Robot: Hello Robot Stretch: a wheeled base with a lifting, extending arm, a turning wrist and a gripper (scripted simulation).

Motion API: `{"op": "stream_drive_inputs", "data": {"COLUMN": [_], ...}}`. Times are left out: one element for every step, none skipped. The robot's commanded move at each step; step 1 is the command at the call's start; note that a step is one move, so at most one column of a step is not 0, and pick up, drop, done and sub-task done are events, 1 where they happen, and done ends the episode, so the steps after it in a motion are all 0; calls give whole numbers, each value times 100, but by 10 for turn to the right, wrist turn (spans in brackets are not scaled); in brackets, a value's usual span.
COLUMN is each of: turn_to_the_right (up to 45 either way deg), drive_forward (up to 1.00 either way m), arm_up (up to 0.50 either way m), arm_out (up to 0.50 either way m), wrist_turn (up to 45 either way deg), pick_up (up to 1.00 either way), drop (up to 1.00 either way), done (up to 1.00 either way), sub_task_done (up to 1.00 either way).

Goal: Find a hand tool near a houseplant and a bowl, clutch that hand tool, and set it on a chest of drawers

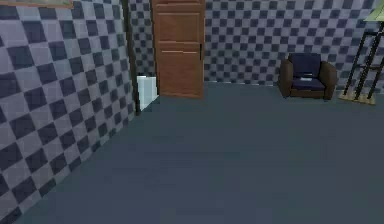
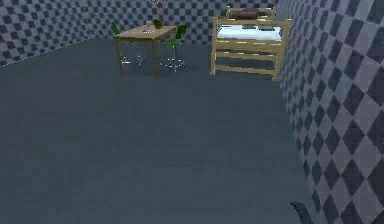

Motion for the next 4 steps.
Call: {"op": "stream_drive_inputs", "data": {"turn_to_the_right": [-30,0,0,-30], "drive_forward": [0,100,100,0], "arm_up": [0,0,0,0], "arm_out": [0,0,0,0], "wrist_turn": [0,0,0,0], "pick_up": [0,0,0,0], "drop": [0,0,0,0], "done": [0,0,0,0], "sub_task_done": [0,0,0,0]}}
